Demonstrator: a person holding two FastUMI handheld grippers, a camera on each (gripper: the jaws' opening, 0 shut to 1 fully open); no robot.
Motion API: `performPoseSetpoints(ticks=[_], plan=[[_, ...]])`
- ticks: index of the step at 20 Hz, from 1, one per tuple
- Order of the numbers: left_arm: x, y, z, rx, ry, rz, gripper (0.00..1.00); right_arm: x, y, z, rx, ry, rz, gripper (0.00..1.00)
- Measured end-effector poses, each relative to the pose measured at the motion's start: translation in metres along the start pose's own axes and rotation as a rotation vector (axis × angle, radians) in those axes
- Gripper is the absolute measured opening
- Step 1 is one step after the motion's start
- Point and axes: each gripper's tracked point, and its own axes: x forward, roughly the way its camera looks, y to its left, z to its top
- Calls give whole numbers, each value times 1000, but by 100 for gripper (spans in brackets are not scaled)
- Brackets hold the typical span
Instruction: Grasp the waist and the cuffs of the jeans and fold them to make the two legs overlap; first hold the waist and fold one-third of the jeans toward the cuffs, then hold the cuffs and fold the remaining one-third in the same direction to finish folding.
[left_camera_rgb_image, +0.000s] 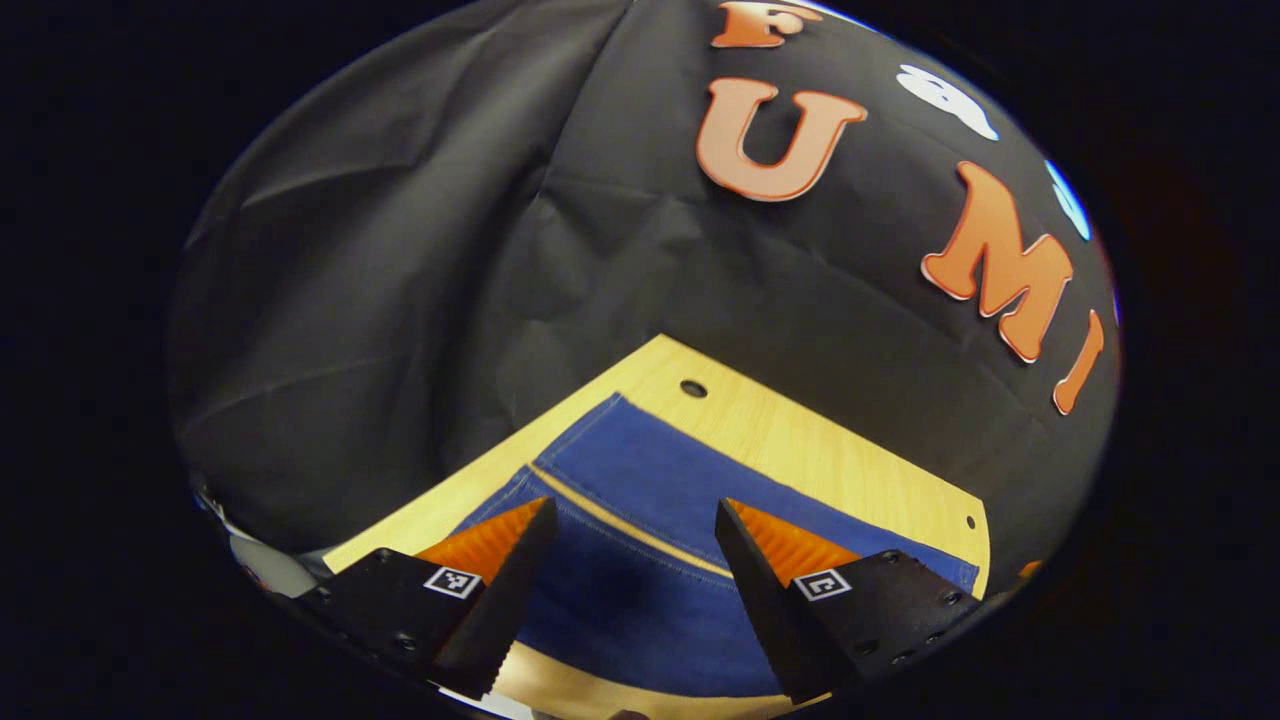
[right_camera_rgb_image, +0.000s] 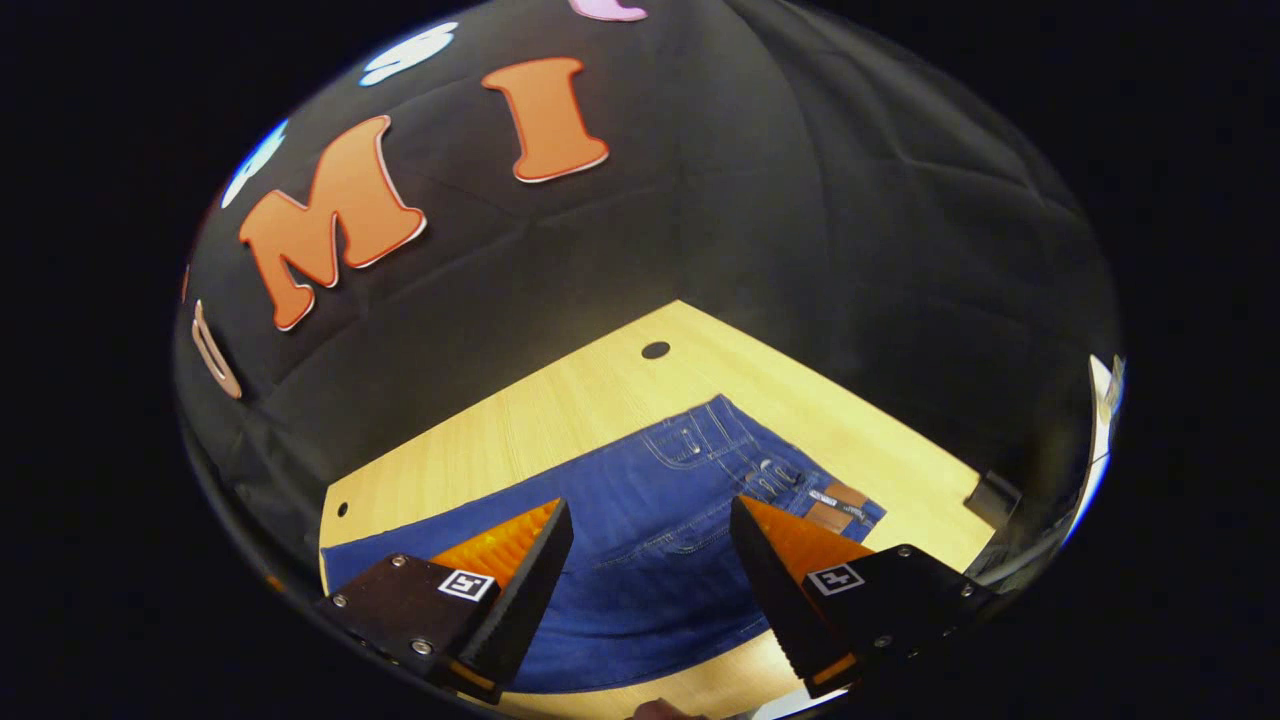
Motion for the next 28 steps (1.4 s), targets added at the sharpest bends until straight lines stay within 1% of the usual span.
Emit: performPoseSetpoints(ticks=[4, 8, 11, 13, 17, 20, 22, 23, 24, 25, 26, 28], plan=[[20, 17, -29, -161, 125, -13, 98, 10, -17, -17, 88, 80, -12, 98], [24, 52, -58, -328, 238, 27, 98, 21, -28, -32, 180, 161, -23, 98], [26, 79, -78, -447, 299, 55, 98, 26, -35, -44, 200, 209, -33, 98], [27, 94, -87, -504, 322, 76, 98, 30, -42, -52, 208, 235, -38, 98], [27, 119, -102, -574, 356, 106, 98, 33, -48, -66, 246, 286, -46, 98], [25, 129, -118, -594, 370, 116, 98, 34, -51, -70, 285, 304, -53, 98], [28, 136, -123, -606, 378, 109, 98, 36, -56, -73, 305, 314, -58, 98], [27, 136, -128, -619, 393, 102, 98, 38, -60, -77, 315, 320, -59, 98], [30, 137, -121, -630, 369, 82, 98, 38, -63, -80, 324, 328, -65, 98], [34, 135, -123, -644, 359, 67, 94, 38, -67, -81, 336, 328, -65, 98], [38, 133, -118, -659, 339, 41, 95, 38, -69, -83, 345, 332, -71, 98], [45, 130, -115, -683, 313, 17, 94, 39, -73, -88, 365, 345, -74, 98]])
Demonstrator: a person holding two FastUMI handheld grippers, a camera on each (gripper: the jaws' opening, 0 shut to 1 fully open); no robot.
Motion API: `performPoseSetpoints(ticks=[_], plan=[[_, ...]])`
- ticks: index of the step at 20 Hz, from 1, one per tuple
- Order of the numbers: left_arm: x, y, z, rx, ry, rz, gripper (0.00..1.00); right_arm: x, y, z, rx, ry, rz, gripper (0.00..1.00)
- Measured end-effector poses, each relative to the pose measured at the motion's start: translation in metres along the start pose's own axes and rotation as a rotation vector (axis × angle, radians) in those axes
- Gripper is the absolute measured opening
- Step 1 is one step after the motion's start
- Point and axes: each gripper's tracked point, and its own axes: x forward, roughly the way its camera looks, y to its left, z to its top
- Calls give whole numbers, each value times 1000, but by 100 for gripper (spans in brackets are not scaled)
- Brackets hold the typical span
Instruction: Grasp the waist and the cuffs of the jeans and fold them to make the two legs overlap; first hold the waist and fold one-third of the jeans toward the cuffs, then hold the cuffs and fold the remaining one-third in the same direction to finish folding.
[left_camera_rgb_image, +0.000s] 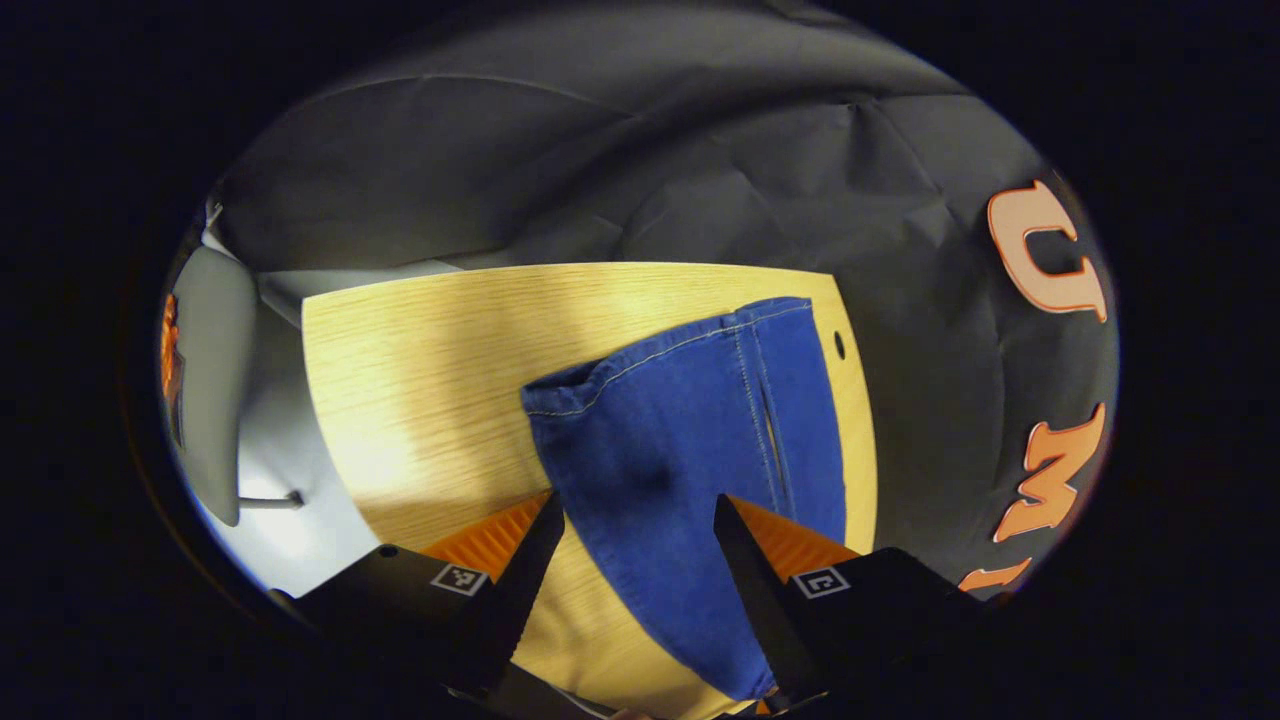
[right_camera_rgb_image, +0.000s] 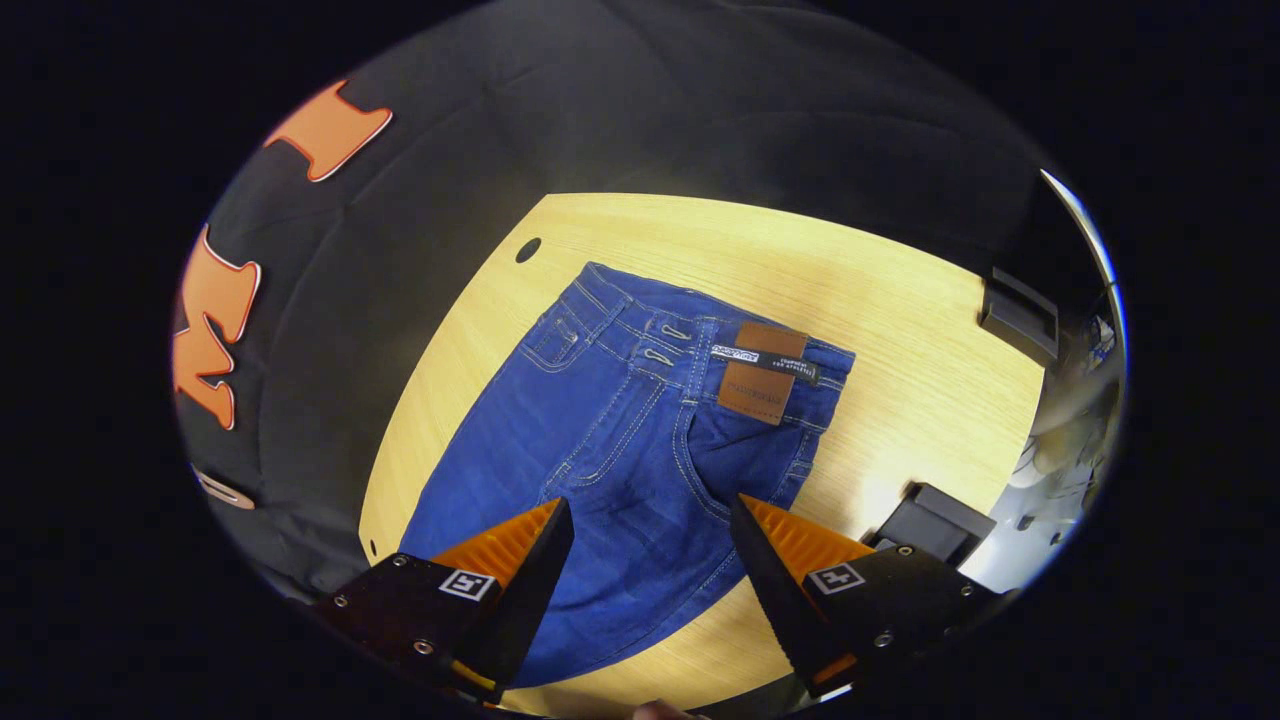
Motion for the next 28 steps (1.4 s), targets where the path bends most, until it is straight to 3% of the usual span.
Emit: performPoseSetpoints(ticks=[6, 8, 10, 14, 16, 17, 20, 27, 28], plan=[[23, -23, 9, 0, -18, -103, 90, 3, -11, -2, 55, 2, 10, 98], [32, -25, 12, -28, -26, -124, 81, 4, -14, -1, 65, 1, 11, 98], [40, -24, 14, -68, -27, -128, 65, 3, -18, -1, 72, 5, 13, 98], [48, -21, 16, -113, -36, -133, 5, 0, -26, 3, 99, 4, 20, 98], [41, -21, 17, -63, -54, -125, 8, -5, -34, 7, 123, -7, 19, 98], [38, -32, 16, -34, -55, -149, 1, -9, -40, 9, 138, -14, 16, 98], [23, -56, 25, 17, -82, -187, 1, -9, -55, 17, 167, -31, 2, 98], [1, -72, 29, 40, -98, -214, 1, 28, -58, 25, 217, -2, 22, 97], [-2, -73, 29, 37, -103, -215, 1, 30, -57, 31, 246, -8, 42, 89]])
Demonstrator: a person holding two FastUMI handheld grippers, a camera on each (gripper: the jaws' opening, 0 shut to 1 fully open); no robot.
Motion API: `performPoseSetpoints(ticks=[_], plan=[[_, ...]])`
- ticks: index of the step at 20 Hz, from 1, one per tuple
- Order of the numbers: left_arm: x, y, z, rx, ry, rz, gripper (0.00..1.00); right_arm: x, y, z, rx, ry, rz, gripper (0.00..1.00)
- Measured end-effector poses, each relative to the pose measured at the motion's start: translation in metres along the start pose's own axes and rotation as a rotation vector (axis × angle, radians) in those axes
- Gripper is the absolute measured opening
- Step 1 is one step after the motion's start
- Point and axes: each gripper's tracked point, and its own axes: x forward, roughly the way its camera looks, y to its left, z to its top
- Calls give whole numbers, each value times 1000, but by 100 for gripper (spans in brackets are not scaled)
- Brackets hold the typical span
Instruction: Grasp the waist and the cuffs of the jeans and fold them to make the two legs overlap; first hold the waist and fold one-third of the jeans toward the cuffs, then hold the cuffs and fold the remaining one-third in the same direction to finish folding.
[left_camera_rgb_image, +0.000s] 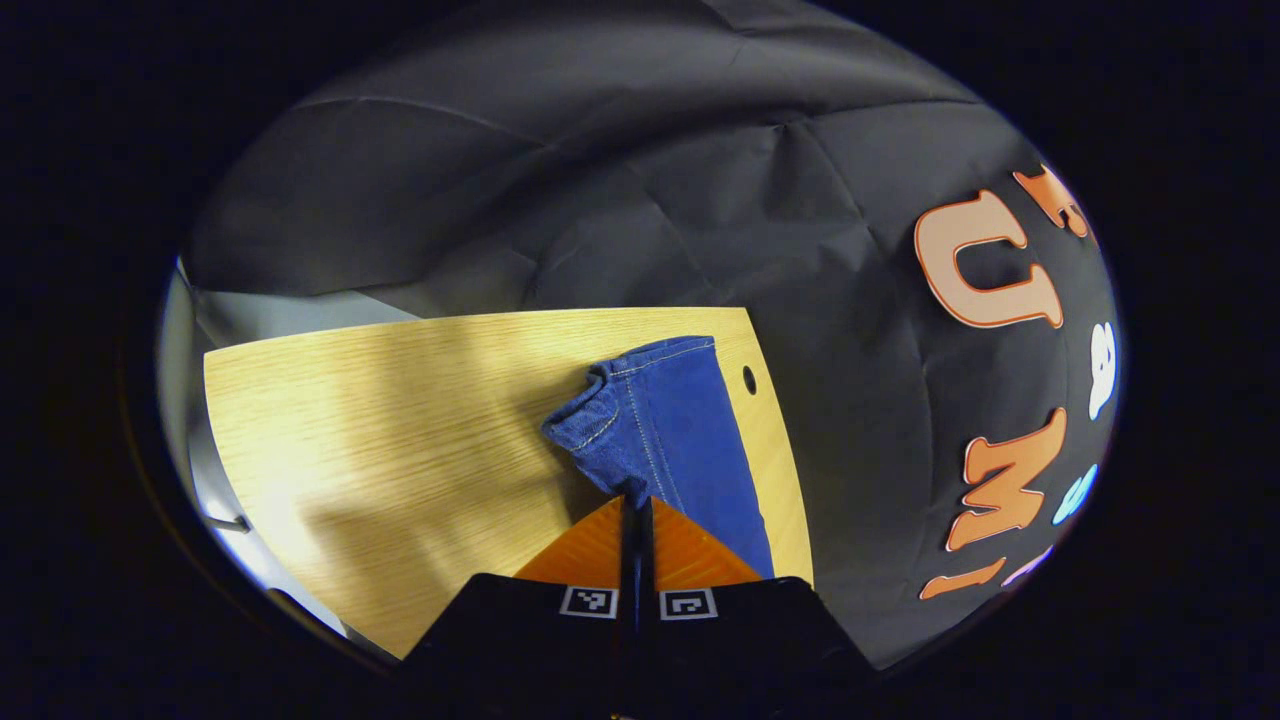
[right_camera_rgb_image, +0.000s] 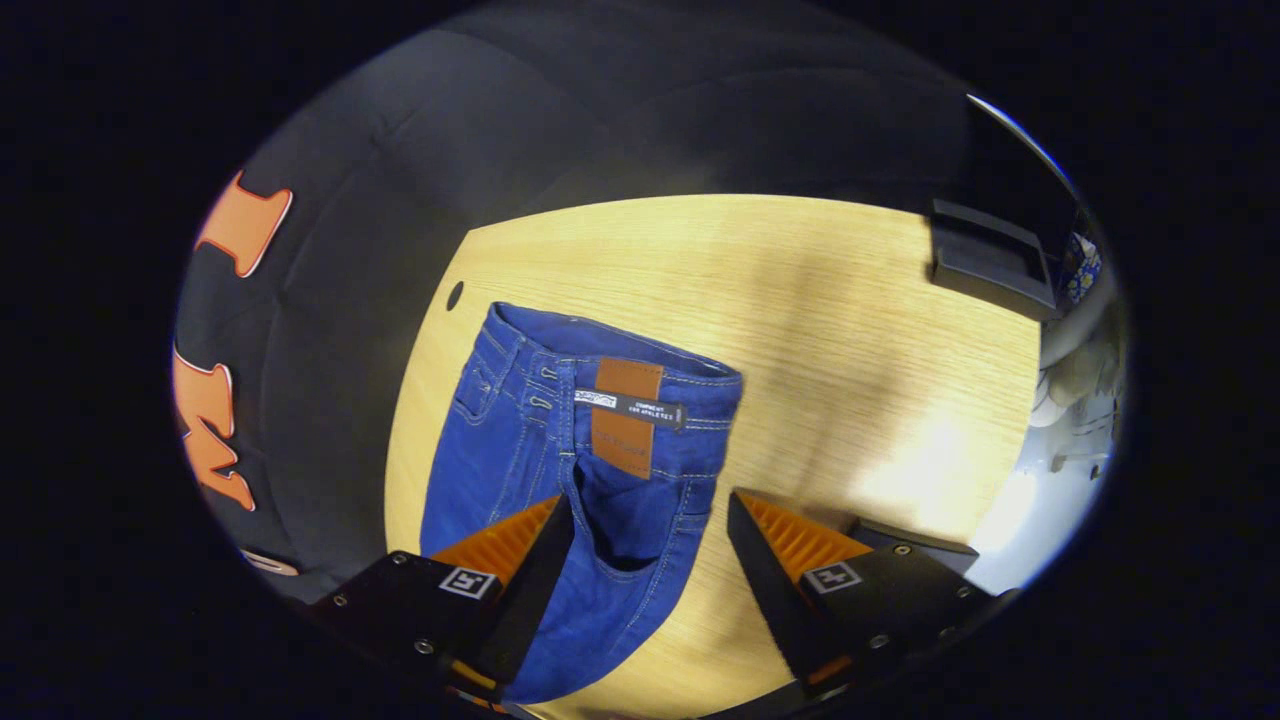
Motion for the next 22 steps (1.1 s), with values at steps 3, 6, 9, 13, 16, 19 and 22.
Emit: performPoseSetpoints(ticks=[3, 6, 9, 13, 16, 19, 22], plan=[[-3, -9, -2, 13, -4, -8, 1, 9, 7, 3, 88, 1, 70, 92], [-4, -17, 1, 25, -6, -13, 1, 23, 2, -2, 67, 29, 38, 64], [-9, -16, 0, 42, -6, 23, 1, 25, 12, -5, 46, 36, 14, 18], [-21, -8, 3, 28, -20, 68, 1, 16, 10, -1, 99, 77, -2, 10], [-32, -14, 0, 28, -33, 82, 1, 10, 13, 5, 83, 93, 1, 10], [-51, -31, -2, 45, -51, 82, 1, -3, 31, 11, 54, 107, 24, 10], [-67, -51, -1, 84, -71, 96, 1, -11, 50, 20, 27, 128, 31, 10]])
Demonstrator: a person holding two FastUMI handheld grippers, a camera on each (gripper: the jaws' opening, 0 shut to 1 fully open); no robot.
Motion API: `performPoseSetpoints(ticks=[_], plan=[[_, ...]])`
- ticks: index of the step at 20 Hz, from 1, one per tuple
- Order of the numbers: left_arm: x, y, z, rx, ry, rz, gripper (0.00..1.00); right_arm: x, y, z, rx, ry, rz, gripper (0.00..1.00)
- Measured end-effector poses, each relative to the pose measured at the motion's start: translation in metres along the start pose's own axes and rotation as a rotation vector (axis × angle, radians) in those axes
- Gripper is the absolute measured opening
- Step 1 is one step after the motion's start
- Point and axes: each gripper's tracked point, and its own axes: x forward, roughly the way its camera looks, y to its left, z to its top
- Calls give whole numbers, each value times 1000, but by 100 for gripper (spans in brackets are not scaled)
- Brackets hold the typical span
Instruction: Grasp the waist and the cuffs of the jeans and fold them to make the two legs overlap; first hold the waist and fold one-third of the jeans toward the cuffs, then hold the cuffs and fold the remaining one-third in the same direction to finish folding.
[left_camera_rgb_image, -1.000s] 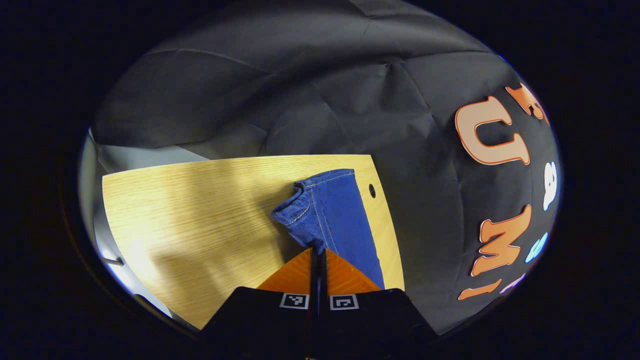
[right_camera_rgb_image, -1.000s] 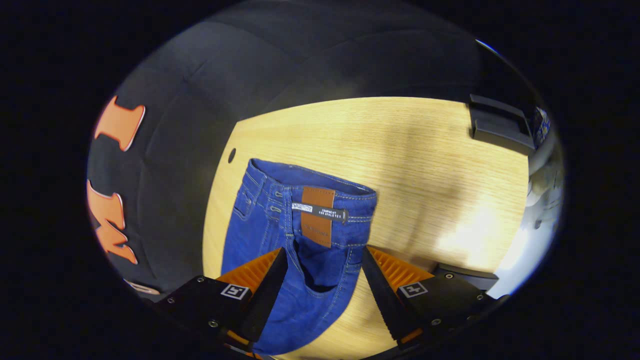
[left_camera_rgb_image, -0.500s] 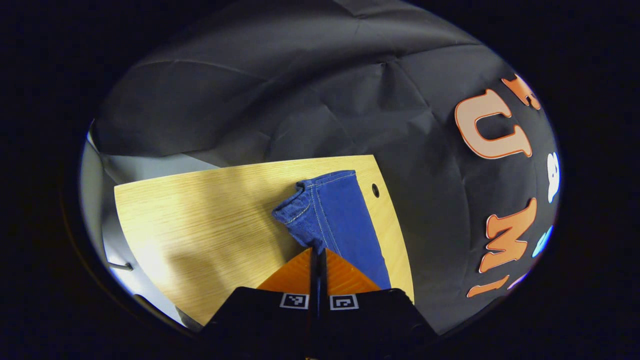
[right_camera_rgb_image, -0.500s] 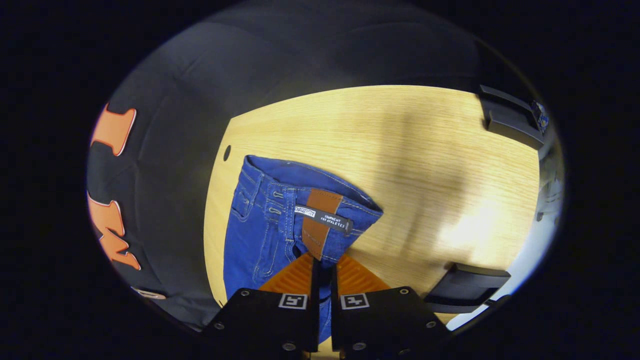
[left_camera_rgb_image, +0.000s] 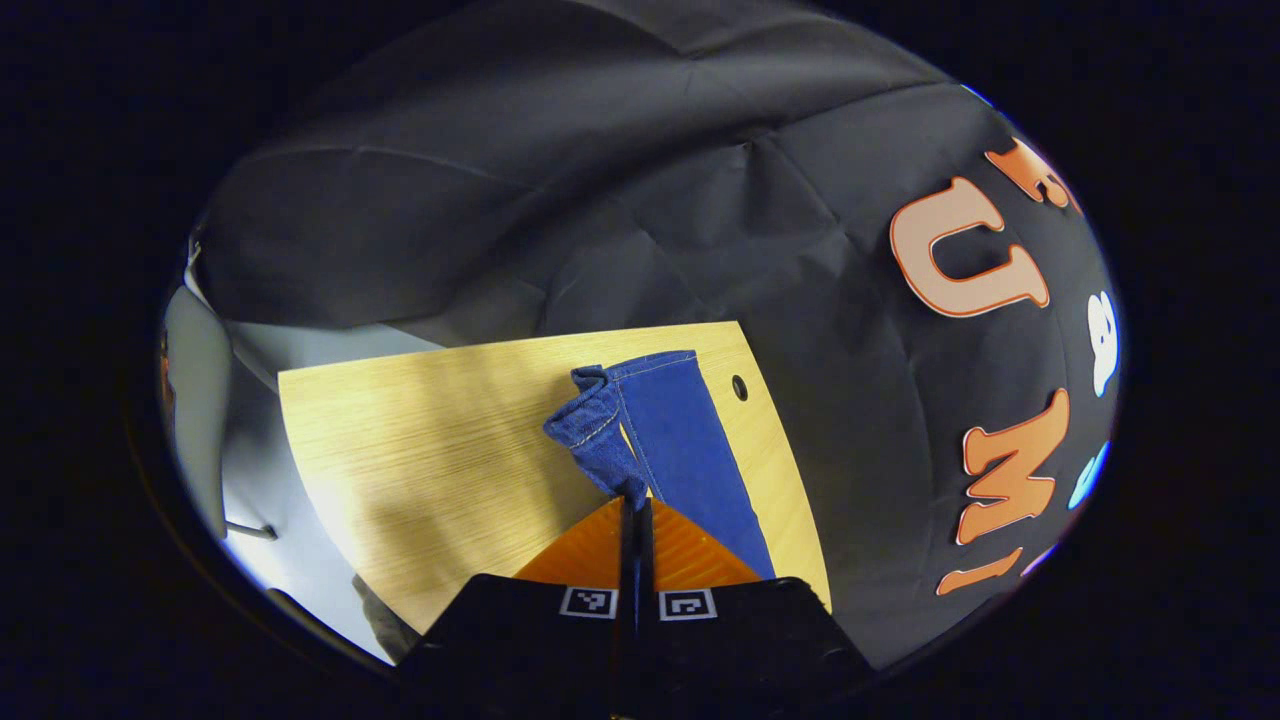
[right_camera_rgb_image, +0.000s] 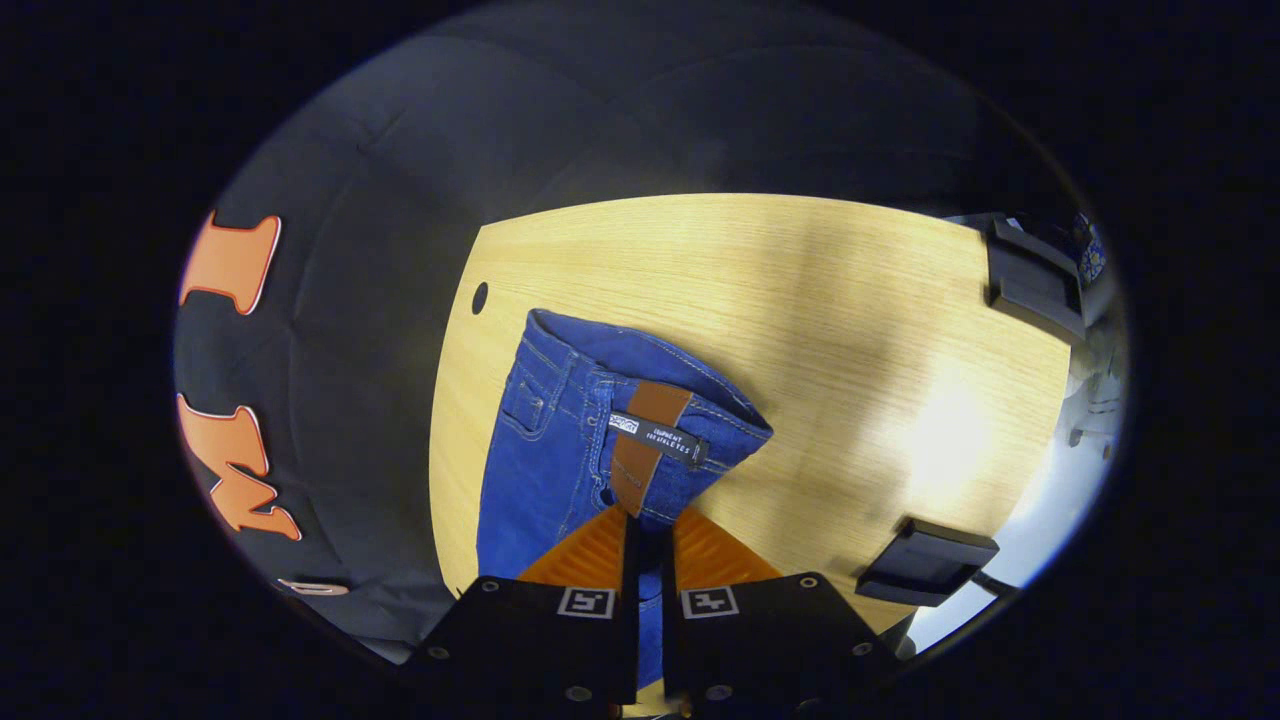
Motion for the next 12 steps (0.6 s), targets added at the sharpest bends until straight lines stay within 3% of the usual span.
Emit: performPoseSetpoints(ticks=[5, 8, 12], plan=[[14, -24, 20, -7, 22, 29, 1, -1, 30, 4, 50, 29, -24, 10], [41, -26, 29, -26, 63, 96, 1, 3, 51, 7, 91, 28, -30, 10], [81, -42, 34, -28, 126, 106, 1, 11, 74, 13, 130, 15, -49, 10]])
